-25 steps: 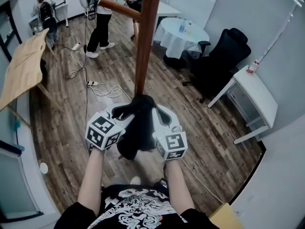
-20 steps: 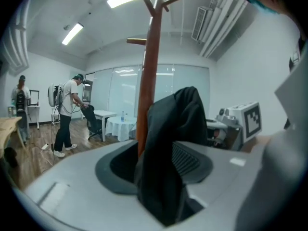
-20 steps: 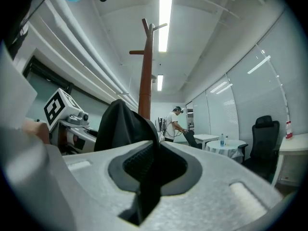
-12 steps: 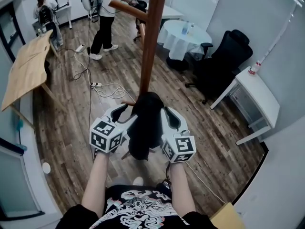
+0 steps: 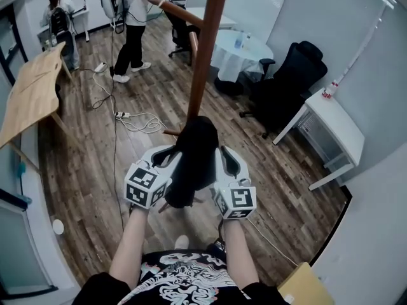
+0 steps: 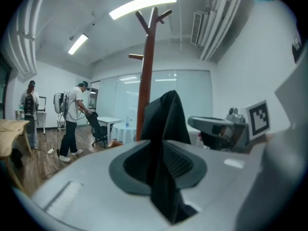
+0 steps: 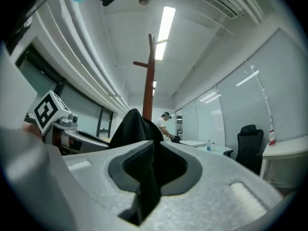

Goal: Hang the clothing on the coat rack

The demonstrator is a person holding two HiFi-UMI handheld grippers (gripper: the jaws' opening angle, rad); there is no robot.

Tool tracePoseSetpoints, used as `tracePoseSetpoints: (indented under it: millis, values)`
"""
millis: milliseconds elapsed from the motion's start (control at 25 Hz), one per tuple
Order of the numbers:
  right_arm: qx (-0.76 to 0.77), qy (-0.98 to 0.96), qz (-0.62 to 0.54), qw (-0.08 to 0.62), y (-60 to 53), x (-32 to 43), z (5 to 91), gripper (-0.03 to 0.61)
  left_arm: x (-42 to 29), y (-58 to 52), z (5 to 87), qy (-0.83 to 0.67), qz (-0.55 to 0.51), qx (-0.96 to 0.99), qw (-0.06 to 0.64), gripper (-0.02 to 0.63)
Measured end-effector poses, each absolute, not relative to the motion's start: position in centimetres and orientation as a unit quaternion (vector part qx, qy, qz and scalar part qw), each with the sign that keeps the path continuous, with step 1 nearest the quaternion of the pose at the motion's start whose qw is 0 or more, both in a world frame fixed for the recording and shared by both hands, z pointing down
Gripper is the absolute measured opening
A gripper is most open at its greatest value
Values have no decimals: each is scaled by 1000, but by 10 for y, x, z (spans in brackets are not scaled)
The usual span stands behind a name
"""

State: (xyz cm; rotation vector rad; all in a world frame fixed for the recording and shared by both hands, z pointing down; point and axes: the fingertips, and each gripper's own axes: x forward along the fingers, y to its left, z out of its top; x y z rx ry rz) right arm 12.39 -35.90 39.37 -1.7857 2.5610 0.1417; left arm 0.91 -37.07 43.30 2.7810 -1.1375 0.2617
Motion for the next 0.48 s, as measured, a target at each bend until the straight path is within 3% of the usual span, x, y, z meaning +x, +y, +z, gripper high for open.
tracePoseSetpoints:
  millis: [320, 360, 480]
  values:
    - [-576, 817, 31, -30, -324, 86, 406, 34, -28, -343, 434, -412, 85, 906, 50, 60]
    - [-573, 819, 28, -33, -320, 81, 408, 34, -32, -339, 433, -414, 84, 905, 46, -7]
    - [-565, 824, 23, -34, -306, 67, 410, 32, -51, -324, 430, -424, 79, 901, 33, -11]
